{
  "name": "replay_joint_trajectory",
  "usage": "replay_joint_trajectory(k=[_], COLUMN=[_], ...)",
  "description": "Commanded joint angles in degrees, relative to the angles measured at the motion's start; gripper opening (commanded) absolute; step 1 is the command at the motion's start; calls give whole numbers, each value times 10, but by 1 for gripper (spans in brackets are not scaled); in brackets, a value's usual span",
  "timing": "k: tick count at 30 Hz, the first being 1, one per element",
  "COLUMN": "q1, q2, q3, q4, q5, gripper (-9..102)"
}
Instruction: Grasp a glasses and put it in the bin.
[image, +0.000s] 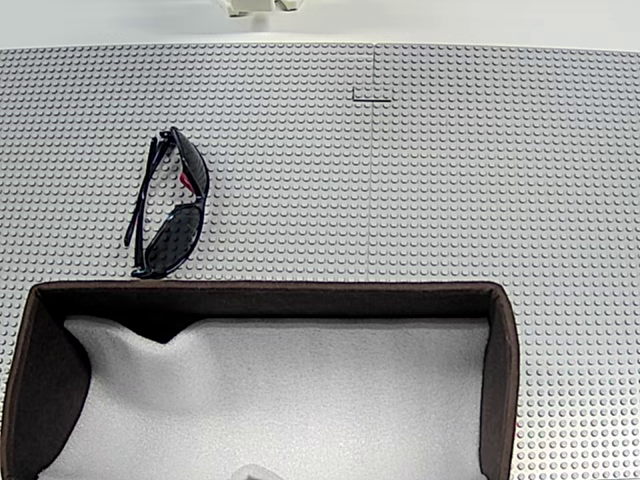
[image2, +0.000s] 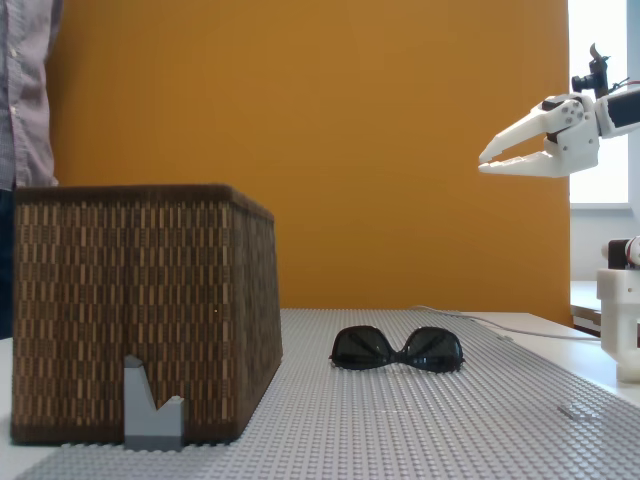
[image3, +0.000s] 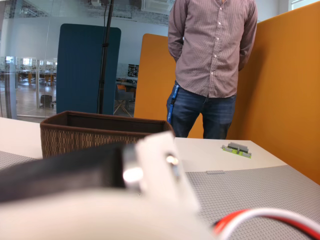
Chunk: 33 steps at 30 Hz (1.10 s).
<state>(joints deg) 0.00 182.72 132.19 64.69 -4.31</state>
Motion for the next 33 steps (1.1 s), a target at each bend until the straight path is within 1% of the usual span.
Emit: replay_joint_trajectory(k=[1, 10, 13, 14, 16, 18, 20, 24, 29, 33], q1=[61, 56, 63, 75, 112, 120, 120, 133, 115, 106], q2=[33, 33, 17, -8, -116, -221, -265, -298, -403, -468], q3=[4, -2, -39, -69, -174, -271, -316, -325, -346, -359], q4=[173, 188, 193, 208, 278, 327, 321, 316, 335, 347], q5=[-15, -20, -23, -33, -56, -62, -54, -41, 65, 212], gripper=[1, 1, 1, 1, 0, 0, 0, 0, 0, 0])
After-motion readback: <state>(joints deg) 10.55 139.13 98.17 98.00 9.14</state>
